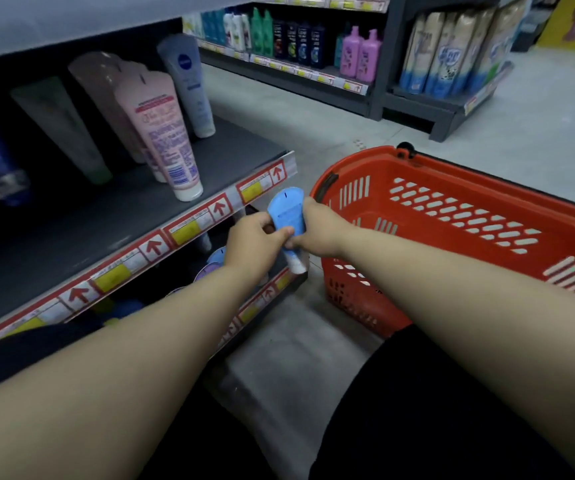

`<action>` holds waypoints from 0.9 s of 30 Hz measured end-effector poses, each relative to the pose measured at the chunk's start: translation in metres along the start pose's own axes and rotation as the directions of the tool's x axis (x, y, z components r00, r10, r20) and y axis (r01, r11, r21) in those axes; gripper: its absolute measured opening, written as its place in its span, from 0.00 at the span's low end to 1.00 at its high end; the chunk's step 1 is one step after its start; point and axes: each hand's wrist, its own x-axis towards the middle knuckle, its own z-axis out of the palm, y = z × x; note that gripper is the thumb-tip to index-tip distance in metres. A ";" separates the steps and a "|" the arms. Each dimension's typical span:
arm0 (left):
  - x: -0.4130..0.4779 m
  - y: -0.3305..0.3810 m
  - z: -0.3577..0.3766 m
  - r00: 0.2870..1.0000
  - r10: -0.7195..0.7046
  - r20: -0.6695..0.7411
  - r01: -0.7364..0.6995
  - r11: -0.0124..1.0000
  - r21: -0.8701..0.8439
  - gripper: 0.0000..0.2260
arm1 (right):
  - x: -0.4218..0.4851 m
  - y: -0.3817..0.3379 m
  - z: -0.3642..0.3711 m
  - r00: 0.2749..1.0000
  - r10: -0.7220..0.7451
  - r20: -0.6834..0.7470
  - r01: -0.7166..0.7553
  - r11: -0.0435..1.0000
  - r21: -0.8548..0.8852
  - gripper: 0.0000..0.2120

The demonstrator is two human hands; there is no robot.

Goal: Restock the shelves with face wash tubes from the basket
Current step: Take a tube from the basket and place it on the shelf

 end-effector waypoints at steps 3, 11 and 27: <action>0.003 -0.003 0.013 0.999 -0.044 -0.020 0.044 0.999 0.020 0.09 | 0.008 0.012 0.006 1.000 -0.021 -0.014 0.019 0.997 -0.081 0.25; 0.023 0.001 0.029 0.998 -0.064 0.007 0.064 0.995 0.075 0.10 | 0.043 0.035 0.001 0.994 -0.085 -0.068 0.072 0.982 -0.175 0.23; 0.035 -0.027 0.073 0.913 -0.382 0.141 0.407 0.838 -0.364 0.23 | 0.084 0.049 0.045 0.981 0.188 -0.046 -0.187 0.982 0.025 0.19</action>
